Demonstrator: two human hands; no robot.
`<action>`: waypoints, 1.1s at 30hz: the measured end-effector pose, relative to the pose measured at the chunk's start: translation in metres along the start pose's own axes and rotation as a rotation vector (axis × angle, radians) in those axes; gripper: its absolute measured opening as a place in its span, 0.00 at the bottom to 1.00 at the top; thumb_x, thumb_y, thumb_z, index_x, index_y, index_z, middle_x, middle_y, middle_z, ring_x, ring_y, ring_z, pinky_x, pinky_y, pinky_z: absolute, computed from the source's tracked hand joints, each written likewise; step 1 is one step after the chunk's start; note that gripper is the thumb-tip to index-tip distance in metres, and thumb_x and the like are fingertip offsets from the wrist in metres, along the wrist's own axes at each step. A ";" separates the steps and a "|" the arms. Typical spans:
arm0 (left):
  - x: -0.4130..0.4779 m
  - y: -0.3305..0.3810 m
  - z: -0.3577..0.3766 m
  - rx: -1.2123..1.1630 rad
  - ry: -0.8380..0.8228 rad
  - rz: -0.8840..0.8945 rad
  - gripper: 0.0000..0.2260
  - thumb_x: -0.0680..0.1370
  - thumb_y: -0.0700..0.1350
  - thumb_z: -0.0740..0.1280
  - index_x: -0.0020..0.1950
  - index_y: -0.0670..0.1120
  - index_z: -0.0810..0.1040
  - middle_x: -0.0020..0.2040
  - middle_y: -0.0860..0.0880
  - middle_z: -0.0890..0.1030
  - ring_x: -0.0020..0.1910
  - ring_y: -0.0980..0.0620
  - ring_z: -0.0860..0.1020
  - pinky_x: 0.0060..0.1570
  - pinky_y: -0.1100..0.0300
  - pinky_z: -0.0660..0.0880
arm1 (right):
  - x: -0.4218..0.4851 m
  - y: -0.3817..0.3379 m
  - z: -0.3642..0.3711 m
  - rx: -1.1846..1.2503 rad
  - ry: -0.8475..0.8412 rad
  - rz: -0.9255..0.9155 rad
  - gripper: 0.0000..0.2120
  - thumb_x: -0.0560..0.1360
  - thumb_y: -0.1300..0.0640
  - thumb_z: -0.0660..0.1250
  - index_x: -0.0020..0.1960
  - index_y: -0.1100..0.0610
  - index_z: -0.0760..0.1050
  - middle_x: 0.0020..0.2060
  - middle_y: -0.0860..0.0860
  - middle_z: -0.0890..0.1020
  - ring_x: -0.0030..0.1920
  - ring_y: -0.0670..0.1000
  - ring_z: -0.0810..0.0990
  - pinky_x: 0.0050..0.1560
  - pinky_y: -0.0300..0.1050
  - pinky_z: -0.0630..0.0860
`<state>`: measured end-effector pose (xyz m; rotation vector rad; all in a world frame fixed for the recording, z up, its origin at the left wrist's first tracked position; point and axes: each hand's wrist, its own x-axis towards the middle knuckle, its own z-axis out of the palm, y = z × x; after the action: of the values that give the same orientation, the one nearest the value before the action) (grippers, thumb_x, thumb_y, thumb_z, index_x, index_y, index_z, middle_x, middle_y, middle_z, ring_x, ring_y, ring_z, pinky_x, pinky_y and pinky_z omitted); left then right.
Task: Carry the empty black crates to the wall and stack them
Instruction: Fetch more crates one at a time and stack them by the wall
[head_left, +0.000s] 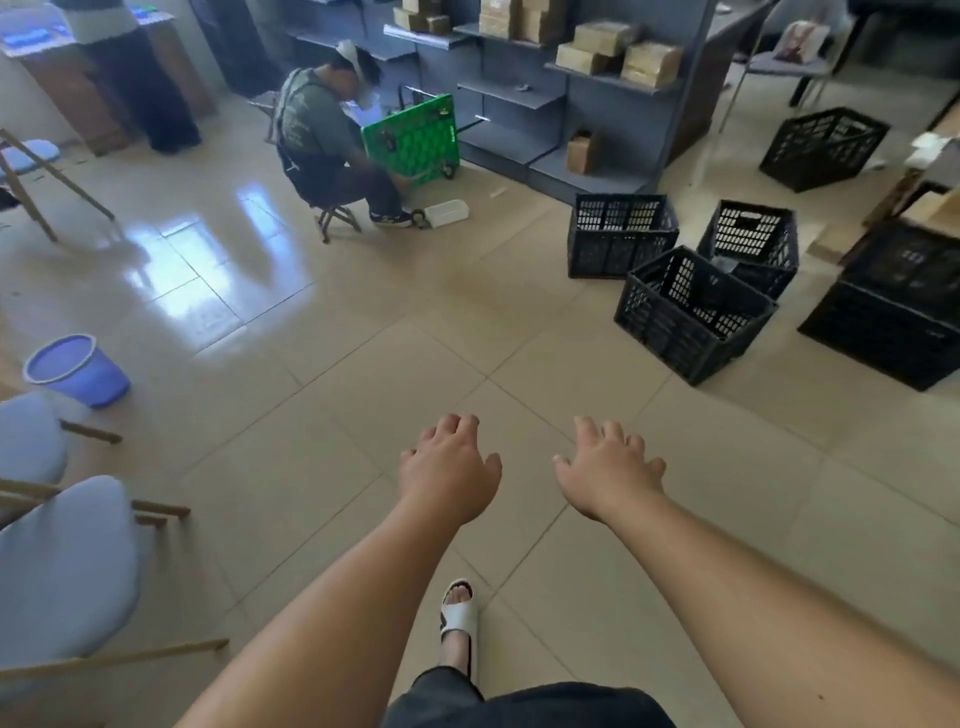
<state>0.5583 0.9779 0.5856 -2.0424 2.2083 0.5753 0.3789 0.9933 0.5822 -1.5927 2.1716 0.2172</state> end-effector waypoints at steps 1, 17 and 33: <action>0.020 0.004 -0.004 0.004 -0.007 0.027 0.26 0.82 0.60 0.55 0.78 0.51 0.61 0.76 0.50 0.66 0.73 0.46 0.67 0.66 0.45 0.67 | 0.016 0.002 -0.007 0.003 0.010 0.032 0.30 0.80 0.40 0.52 0.79 0.47 0.50 0.75 0.54 0.61 0.71 0.60 0.62 0.65 0.63 0.63; 0.319 0.109 -0.076 0.102 -0.113 0.437 0.26 0.81 0.59 0.56 0.78 0.51 0.62 0.75 0.50 0.67 0.72 0.45 0.68 0.66 0.43 0.69 | 0.227 0.031 -0.113 0.314 0.113 0.515 0.26 0.79 0.41 0.55 0.75 0.47 0.58 0.70 0.54 0.66 0.67 0.60 0.66 0.61 0.60 0.67; 0.566 0.329 -0.096 0.202 -0.182 0.471 0.25 0.81 0.59 0.57 0.77 0.52 0.64 0.74 0.51 0.68 0.71 0.45 0.69 0.63 0.44 0.69 | 0.469 0.206 -0.231 0.390 0.098 0.669 0.25 0.79 0.41 0.55 0.74 0.47 0.60 0.68 0.53 0.69 0.66 0.59 0.67 0.60 0.58 0.68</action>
<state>0.1950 0.4254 0.5727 -1.3208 2.5178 0.5188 0.0134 0.5663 0.5593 -0.6502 2.5576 -0.0902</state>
